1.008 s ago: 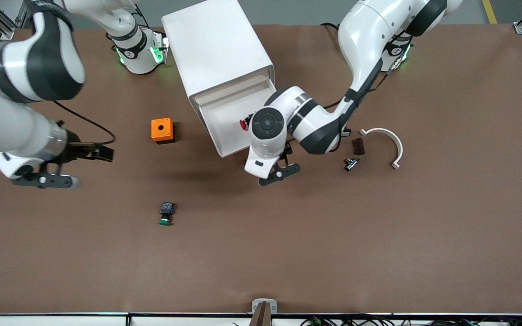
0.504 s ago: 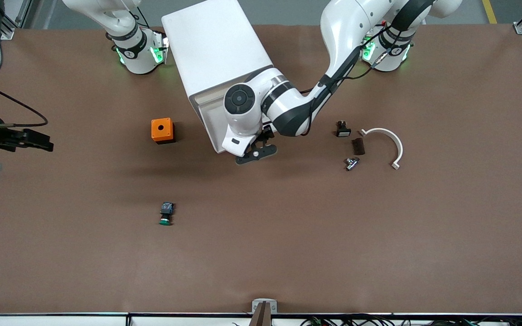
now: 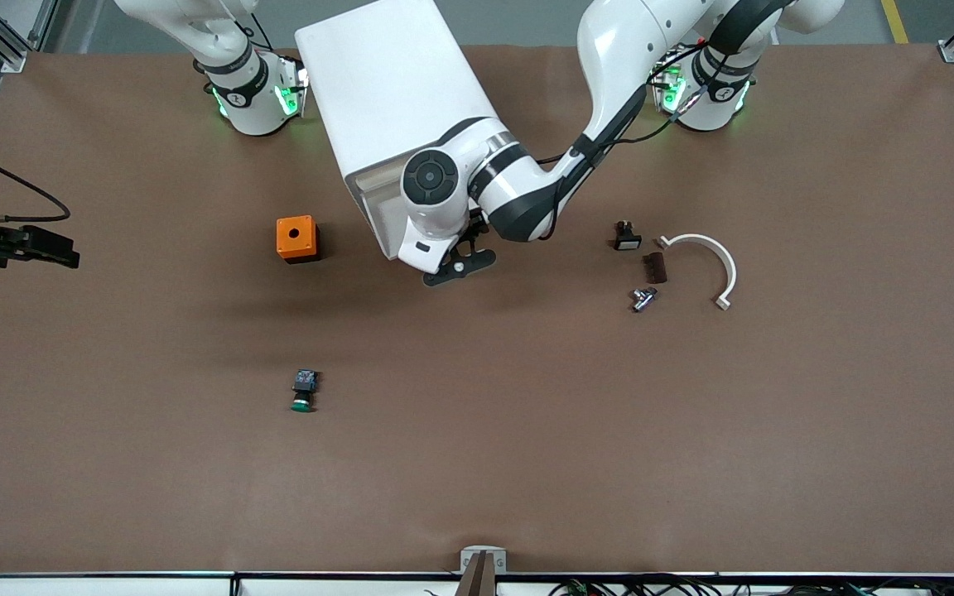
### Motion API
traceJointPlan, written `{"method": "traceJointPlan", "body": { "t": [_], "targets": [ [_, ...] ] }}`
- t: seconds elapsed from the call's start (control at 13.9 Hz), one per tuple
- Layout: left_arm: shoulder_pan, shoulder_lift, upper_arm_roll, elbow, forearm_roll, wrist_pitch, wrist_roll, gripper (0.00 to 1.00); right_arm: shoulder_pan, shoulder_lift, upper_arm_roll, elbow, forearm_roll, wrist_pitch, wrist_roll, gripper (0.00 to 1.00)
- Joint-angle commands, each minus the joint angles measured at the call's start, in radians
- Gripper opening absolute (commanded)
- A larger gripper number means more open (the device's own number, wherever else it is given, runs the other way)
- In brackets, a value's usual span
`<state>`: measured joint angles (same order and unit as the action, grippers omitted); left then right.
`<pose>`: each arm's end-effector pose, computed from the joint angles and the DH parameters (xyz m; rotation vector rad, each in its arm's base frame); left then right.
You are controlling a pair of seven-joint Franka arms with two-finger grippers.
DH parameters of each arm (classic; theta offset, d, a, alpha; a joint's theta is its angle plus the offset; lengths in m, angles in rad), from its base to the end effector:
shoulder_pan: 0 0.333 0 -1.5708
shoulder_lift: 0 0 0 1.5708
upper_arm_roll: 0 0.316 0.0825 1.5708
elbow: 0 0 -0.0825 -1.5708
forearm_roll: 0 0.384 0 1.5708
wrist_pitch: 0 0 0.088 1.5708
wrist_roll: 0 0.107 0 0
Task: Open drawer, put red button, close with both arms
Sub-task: 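Push the drawer shut into the cabinet with the left gripper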
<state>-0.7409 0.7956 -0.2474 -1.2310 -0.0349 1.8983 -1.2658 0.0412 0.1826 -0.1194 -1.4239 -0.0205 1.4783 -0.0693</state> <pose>0.4427 -0.5916 0.2954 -3.0663 -0.5470 0.3709 0.5970 -0.0426 0.5809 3.1023 -0.0138 -0.2014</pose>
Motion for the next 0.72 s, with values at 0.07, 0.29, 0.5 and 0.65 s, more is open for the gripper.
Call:
{"method": "traceJointPlan", "body": {
  "t": [0.07,0.29,0.5,0.65],
  "targets": [
    [-0.011,-0.012,-0.006,-0.034,-0.094,-0.001,-0.024,1.00,-0.017,-0.005,0.012,0.033,-0.022,-0.013,0.011,1.00],
    [-0.017,-0.006,-0.006,-0.053,-0.169,-0.001,-0.039,1.00,-0.033,-0.003,0.015,0.031,-0.004,-0.006,0.011,1.00],
    [-0.029,-0.003,-0.006,-0.059,-0.236,-0.001,-0.064,1.00,-0.034,-0.015,0.017,0.028,-0.006,-0.018,0.009,1.00],
    [-0.031,-0.002,-0.006,-0.065,-0.285,-0.001,-0.067,1.00,-0.040,-0.044,0.015,0.011,-0.004,-0.035,-0.003,1.00]
  ]
}}
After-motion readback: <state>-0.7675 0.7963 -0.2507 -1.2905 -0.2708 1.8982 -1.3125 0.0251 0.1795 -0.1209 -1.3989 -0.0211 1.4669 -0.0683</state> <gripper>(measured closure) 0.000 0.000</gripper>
